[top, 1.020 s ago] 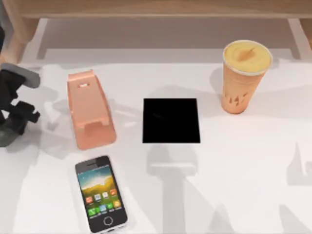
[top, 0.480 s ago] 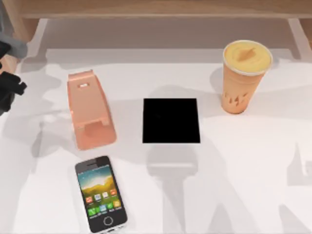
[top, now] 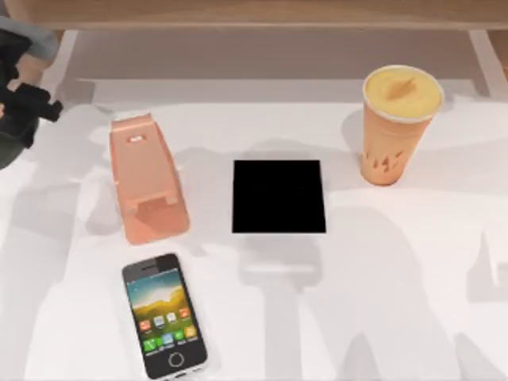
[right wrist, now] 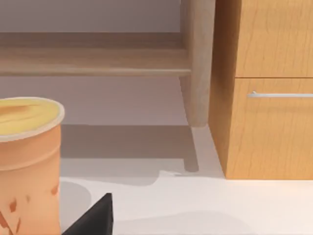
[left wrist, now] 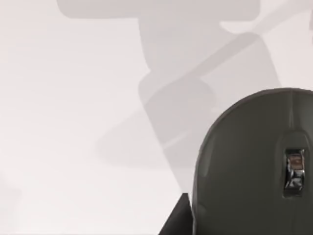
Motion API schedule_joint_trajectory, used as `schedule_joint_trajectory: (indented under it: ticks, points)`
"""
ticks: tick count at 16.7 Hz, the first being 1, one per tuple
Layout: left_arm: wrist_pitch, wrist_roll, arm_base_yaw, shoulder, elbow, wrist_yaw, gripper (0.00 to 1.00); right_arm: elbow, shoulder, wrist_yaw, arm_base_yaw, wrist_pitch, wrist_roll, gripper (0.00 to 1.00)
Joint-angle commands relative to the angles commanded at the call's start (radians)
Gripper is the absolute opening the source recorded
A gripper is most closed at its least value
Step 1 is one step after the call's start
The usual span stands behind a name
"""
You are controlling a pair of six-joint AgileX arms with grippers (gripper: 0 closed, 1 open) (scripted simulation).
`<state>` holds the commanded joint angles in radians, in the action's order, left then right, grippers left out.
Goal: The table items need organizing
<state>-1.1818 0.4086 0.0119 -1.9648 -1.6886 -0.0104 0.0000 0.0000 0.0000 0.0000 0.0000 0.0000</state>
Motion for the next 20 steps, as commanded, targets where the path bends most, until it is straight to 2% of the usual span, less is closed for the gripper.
schedule_joint_trajectory:
  ticks: [4, 10, 13, 16, 20]
  points:
    - [-0.023, -0.206, 0.125, -0.072, -0.270, -0.001, 0.00, 0.000, 0.000, 0.000, 0.000, 0.000, 0.000, 1.00]
    - [-0.106, -0.581, 0.373, -0.304, -0.711, -0.005, 0.00, 0.000, 0.000, 0.000, 0.000, 0.000, 0.000, 1.00]
    - [-0.146, -0.756, 0.473, -0.438, -0.807, 0.000, 0.00, 0.000, 0.000, 0.000, 0.000, 0.000, 0.000, 1.00]
    - [-0.190, -0.904, 0.559, -0.585, -0.833, 0.006, 0.00, 0.000, 0.000, 0.000, 0.000, 0.000, 0.000, 1.00]
    - [-0.235, -1.022, 0.633, -0.711, -0.859, 0.010, 0.00, 0.000, 0.000, 0.000, 0.000, 0.000, 0.000, 1.00]
